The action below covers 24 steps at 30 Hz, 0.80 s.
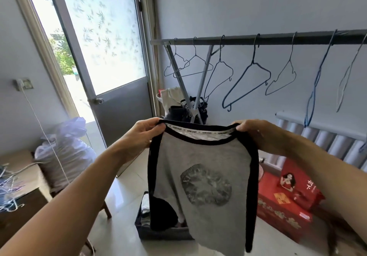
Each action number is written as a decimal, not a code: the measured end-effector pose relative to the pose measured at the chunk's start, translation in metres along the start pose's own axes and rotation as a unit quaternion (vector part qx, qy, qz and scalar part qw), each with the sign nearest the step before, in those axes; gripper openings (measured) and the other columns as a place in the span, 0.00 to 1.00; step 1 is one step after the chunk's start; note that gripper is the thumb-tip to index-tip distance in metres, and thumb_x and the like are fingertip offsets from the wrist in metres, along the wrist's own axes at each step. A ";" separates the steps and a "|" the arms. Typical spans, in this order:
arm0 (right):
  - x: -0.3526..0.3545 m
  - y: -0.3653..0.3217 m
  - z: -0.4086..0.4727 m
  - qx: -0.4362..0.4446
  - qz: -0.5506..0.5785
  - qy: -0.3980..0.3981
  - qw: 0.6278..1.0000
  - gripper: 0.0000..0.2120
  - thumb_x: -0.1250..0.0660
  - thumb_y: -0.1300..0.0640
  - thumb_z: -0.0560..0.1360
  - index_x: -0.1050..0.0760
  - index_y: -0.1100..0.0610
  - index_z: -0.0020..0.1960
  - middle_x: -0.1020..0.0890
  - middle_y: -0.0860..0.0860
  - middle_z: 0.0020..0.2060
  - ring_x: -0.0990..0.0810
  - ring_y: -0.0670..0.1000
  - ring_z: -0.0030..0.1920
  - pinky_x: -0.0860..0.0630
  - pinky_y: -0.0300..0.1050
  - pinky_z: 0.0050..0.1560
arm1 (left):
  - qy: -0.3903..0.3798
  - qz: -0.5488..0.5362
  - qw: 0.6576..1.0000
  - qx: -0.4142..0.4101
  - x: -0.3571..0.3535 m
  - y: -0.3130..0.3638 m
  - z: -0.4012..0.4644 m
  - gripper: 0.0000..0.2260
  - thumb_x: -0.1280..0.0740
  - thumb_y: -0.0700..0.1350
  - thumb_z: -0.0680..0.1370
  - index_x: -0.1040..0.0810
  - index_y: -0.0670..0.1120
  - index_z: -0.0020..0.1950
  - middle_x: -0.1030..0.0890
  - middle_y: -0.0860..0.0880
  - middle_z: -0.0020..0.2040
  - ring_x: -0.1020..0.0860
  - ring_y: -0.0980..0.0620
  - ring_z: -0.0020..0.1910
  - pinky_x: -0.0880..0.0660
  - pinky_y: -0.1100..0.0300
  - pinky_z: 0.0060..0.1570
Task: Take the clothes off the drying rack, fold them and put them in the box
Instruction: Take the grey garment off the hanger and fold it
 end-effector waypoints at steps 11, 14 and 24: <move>0.024 -0.005 0.001 0.106 -0.144 0.147 0.973 0.05 0.33 0.60 0.77 0.22 0.61 0.45 0.20 0.54 0.38 0.23 0.50 0.40 0.27 0.44 0.45 | 0.117 0.262 0.950 -0.120 0.026 0.028 0.014 0.10 0.36 0.42 0.81 0.19 0.54 0.45 0.24 0.50 0.45 0.24 0.59 0.43 0.29 0.68 0.46; 0.026 -0.010 0.001 0.128 -0.146 0.177 0.965 0.08 0.31 0.59 0.76 0.24 0.63 0.43 0.22 0.64 0.40 0.24 0.55 0.40 0.28 0.52 0.45 | 0.170 0.237 0.946 -0.143 0.027 0.032 0.008 0.08 0.33 0.41 0.80 0.18 0.51 0.45 0.19 0.52 0.41 0.23 0.60 0.39 0.27 0.69 0.42; 0.036 -0.013 -0.007 0.099 0.029 0.152 0.983 0.06 0.33 0.60 0.72 0.29 0.59 0.38 0.22 0.50 0.31 0.24 0.46 0.29 0.28 0.35 0.28 | 0.187 0.114 0.971 -0.097 0.014 0.022 -0.002 0.08 0.35 0.42 0.80 0.18 0.40 0.47 0.18 0.49 0.39 0.21 0.61 0.35 0.26 0.70 0.35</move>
Point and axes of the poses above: each hand's wrist, its own z-axis towards the middle knuckle, its own x-axis out of the back of the hand, y = z × x, the point moved 9 cm from there along z, towards the middle knuckle
